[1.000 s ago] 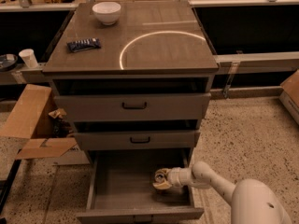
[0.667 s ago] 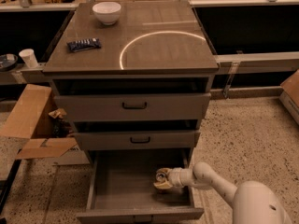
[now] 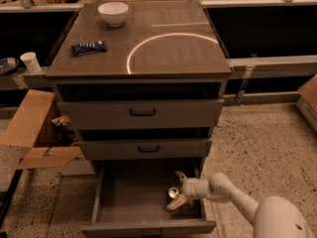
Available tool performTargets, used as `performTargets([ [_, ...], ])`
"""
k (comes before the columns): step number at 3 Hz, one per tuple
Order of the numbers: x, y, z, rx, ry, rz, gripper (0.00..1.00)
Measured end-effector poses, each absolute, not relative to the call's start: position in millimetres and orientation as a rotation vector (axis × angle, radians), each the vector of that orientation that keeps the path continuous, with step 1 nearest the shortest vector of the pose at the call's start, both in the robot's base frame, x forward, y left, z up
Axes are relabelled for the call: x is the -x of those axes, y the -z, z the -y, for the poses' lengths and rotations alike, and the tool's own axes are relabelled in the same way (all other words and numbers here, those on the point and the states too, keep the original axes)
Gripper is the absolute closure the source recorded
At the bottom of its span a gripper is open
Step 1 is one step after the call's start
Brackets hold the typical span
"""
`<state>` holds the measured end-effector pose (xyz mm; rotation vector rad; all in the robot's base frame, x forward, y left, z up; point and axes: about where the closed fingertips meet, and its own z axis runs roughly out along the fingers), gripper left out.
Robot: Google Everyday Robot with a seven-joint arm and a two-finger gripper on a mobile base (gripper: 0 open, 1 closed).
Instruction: Place orange can into bottom drawer
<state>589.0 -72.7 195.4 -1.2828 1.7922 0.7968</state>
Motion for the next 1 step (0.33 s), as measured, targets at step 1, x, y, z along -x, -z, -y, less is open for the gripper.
performTargets([
  [1, -581.9, -223.6, 92.8, 1.304, -0.770, -1.809, 0.00],
])
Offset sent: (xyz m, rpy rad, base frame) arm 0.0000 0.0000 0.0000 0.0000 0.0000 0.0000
